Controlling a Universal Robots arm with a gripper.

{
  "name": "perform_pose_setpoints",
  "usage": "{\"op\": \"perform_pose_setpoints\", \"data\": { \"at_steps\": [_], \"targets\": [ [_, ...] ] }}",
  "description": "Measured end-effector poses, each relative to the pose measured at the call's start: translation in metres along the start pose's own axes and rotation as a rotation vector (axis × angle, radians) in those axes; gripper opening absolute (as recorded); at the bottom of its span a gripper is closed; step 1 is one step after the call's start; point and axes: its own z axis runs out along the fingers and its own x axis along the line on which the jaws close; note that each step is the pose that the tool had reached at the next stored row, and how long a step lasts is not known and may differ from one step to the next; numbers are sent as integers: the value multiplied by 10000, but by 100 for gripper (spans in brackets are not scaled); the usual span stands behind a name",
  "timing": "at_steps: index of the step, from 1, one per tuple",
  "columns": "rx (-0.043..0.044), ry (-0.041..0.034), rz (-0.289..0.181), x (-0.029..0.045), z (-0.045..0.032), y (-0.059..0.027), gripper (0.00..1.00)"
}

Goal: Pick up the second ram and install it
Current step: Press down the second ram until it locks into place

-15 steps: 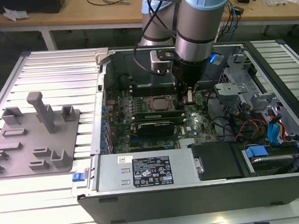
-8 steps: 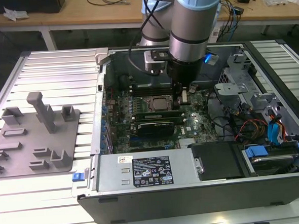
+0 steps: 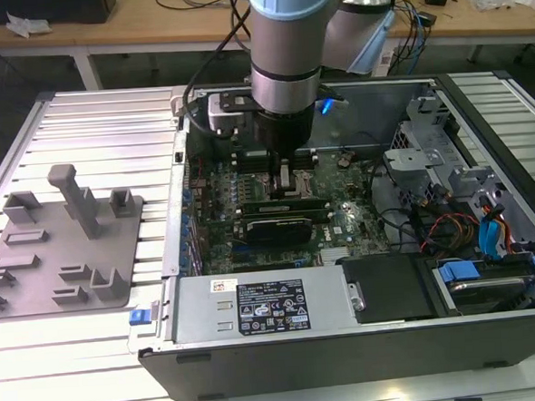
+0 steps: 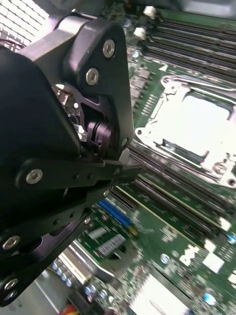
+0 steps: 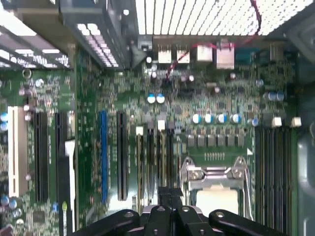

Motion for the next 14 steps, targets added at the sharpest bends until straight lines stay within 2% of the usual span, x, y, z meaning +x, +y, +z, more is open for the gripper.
{"op": "perform_pose_setpoints", "data": {
  "at_steps": [4,9,14],
  "targets": [
    [-2,2,0,12,5,17,8],
    [2,2,-1,15,46,87,8],
    [3,2,-1,16,78,90,8]
  ]
}}
